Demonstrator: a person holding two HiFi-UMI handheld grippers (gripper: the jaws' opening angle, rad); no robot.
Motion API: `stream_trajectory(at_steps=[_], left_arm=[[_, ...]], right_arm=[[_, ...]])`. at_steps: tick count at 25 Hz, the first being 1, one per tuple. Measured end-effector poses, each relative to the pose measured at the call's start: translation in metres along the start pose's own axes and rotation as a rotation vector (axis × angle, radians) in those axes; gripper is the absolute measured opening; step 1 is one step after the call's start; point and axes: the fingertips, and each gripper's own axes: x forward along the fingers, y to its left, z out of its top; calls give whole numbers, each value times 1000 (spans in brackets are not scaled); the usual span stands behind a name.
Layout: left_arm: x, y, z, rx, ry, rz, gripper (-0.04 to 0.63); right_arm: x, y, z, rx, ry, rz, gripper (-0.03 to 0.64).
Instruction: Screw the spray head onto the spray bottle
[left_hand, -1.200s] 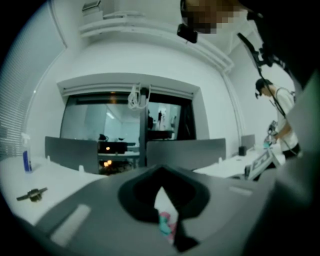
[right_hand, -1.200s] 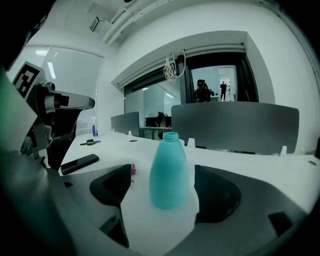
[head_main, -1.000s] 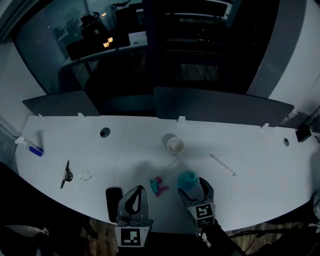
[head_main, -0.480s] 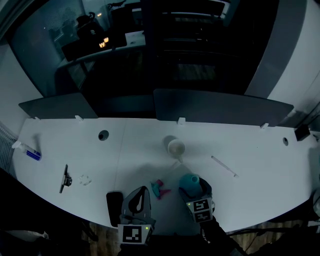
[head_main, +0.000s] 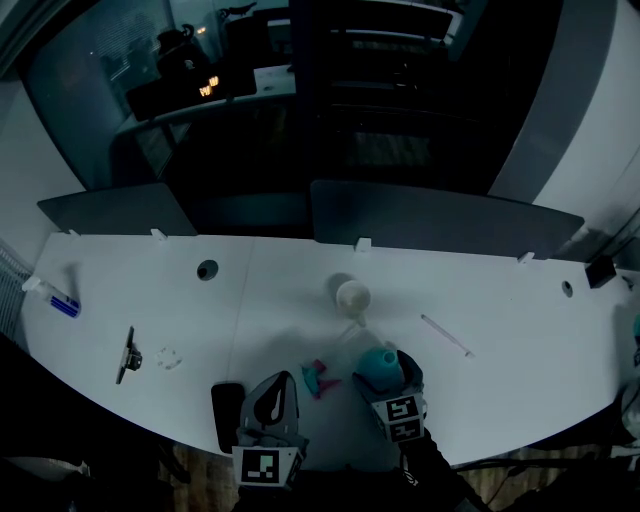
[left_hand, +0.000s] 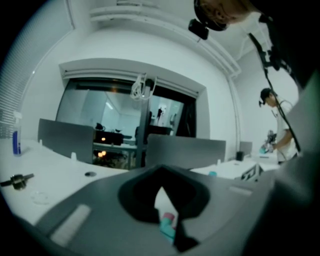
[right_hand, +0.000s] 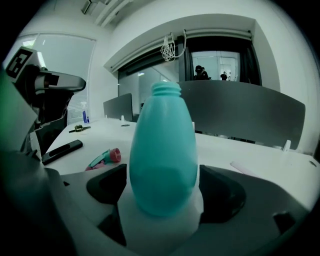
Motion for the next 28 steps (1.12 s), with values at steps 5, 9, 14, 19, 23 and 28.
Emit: stream_trajectory(at_steps=[5,9,14,19,23,28], left_arm=[[-5,4,-1,6,5,13,5],[-6,3,-5,-1,18,13,5],[-3,-12,-24,-26,87,-56,5],[5,-44,-80,16,323,-196,6],[14,-62,-129,83,520,-274,187],[39,-43,-158,281,630,-171,330]], right_arm=[[5,3,-5,-6,52,17,428],[6,7,-7,-41,86,44,414],[3,7,-9,-34,90,32,411],[-2,6,-12,-35,84,30,411],[-3,8,-13,-36,86,36,411],[-3,8,-13,-36,84,39,410]])
